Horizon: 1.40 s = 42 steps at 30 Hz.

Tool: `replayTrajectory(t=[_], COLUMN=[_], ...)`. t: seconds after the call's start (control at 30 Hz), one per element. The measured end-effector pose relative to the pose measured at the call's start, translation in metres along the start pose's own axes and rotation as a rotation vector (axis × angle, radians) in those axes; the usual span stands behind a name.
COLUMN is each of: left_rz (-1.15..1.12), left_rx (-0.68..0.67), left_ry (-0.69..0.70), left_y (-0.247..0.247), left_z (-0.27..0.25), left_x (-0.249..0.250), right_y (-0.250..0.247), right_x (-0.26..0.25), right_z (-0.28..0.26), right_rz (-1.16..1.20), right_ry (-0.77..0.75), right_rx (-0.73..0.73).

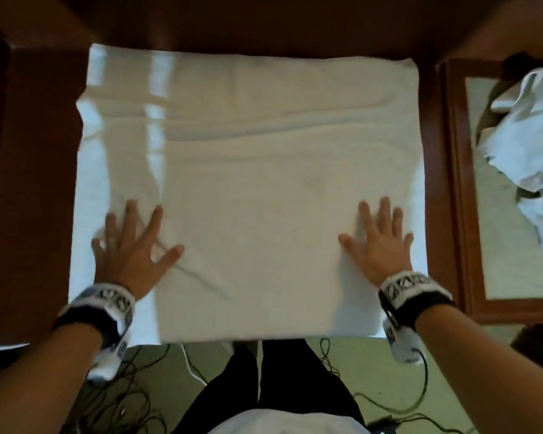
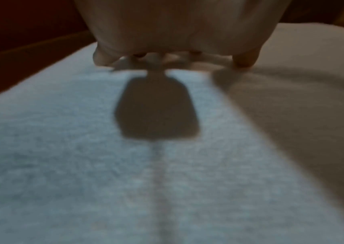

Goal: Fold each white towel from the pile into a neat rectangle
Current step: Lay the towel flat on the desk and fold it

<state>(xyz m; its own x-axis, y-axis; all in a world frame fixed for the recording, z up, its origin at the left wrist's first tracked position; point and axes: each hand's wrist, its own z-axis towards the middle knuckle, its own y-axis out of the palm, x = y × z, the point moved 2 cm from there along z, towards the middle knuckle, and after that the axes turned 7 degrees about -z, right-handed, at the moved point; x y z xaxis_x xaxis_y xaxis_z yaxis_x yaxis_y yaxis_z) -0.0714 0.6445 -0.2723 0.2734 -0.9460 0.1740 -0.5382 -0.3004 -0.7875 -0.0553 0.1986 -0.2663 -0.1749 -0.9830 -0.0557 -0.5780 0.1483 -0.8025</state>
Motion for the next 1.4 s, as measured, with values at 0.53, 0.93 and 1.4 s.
replayTrajectory(t=[0.53,0.93,1.4], left_rz=[-0.057,0.090,0.126], left_rx=[-0.070,-0.026,-0.144], left_ry=[0.051,0.028,0.000], left_y=[-0.029,-0.017,0.049], left_z=[0.035,0.049,-0.054], left_x=[0.029,0.025,-0.035], right_y=[-0.031,-0.015,0.062], right_x=[-0.008,0.011,0.035], right_z=[0.051,0.052,-0.072], right_rz=[-0.059,-0.118,-0.160], right_ry=[-0.038,-0.091,-0.110], right_rx=[0.030,0.013,-0.017])
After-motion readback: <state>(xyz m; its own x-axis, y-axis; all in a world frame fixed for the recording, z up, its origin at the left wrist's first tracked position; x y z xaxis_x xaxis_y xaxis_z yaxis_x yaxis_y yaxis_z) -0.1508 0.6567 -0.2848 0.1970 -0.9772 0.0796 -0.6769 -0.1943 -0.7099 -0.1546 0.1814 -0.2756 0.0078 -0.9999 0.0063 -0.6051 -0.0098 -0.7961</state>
